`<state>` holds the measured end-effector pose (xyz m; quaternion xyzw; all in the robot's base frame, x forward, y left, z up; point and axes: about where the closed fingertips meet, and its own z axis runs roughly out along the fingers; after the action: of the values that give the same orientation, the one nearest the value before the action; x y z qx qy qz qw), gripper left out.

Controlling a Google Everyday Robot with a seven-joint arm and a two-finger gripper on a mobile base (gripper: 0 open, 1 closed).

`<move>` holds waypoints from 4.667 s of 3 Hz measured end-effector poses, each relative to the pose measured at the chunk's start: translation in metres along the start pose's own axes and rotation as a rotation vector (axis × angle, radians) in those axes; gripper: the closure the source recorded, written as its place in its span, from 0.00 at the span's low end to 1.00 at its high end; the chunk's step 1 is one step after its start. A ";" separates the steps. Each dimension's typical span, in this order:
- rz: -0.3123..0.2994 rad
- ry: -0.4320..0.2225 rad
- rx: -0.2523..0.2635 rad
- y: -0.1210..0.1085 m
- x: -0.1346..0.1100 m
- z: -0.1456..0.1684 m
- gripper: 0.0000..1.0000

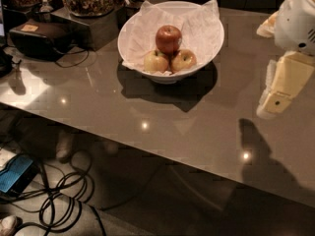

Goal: Pick apple from white bowl

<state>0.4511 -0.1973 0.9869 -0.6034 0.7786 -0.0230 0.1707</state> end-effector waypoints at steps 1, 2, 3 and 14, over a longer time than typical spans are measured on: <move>0.019 -0.007 -0.041 -0.024 -0.047 0.003 0.00; 0.055 -0.018 -0.031 -0.065 -0.114 0.012 0.00; 0.001 -0.082 -0.009 -0.071 -0.167 0.010 0.00; 0.404 0.023 -0.042 -0.182 -0.187 0.159 0.20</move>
Offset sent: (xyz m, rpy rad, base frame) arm 0.1107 0.1674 0.0361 -0.0704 0.2565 -0.0132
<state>0.7071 -0.0426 0.9257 -0.4380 0.8860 0.0210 0.1504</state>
